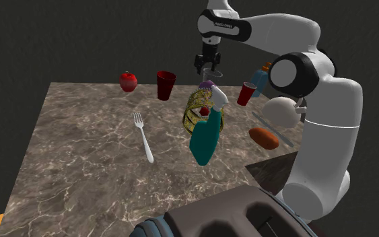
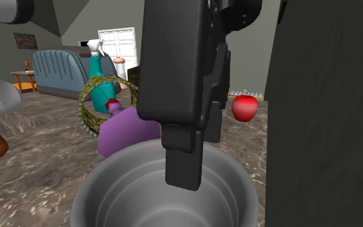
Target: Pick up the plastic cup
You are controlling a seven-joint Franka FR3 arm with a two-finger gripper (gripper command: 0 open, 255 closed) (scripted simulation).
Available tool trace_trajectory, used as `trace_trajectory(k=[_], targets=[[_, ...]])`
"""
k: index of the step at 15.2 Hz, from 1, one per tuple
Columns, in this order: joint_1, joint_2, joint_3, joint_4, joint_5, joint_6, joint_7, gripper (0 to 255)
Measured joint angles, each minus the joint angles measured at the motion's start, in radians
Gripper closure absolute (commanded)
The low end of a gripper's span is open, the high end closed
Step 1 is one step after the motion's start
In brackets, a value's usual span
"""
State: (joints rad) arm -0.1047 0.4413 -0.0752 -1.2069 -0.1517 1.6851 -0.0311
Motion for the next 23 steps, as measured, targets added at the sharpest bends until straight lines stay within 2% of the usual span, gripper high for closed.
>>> trace_trajectory(k=[4, 5, 15, 23], targets=[[0.0, -0.004, 0.0, -0.055, -0.002, 0.05, 0.009, 0], [0.0, -0.006, 0.0, -0.063, -0.002, 0.056, 0.009, 255], [0.001, -0.009, 0.001, -0.072, -0.002, 0.064, 0.01, 255], [-0.001, 0.015, 0.0, 0.057, 0.002, -0.041, -0.007, 255]])
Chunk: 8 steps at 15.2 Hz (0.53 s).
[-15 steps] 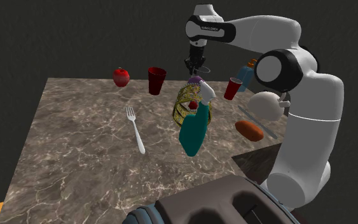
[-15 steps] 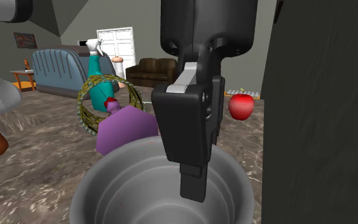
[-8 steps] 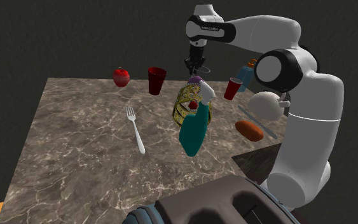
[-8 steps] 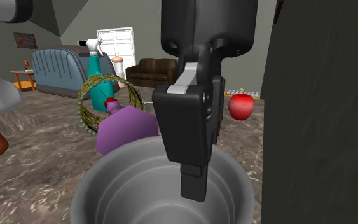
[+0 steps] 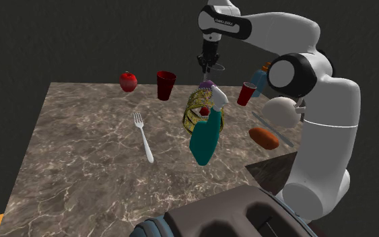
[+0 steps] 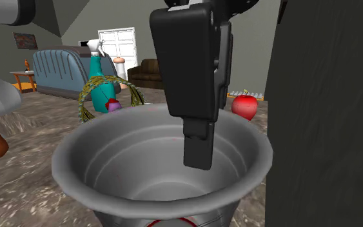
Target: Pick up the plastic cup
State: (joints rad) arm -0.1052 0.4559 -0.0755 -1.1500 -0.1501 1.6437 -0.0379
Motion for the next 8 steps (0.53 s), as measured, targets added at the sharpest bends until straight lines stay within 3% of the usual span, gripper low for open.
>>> trace_trajectory(k=[8], targets=[[-0.002, 0.056, -0.002, 0.193, 0.005, -0.135, -0.022, 255]])
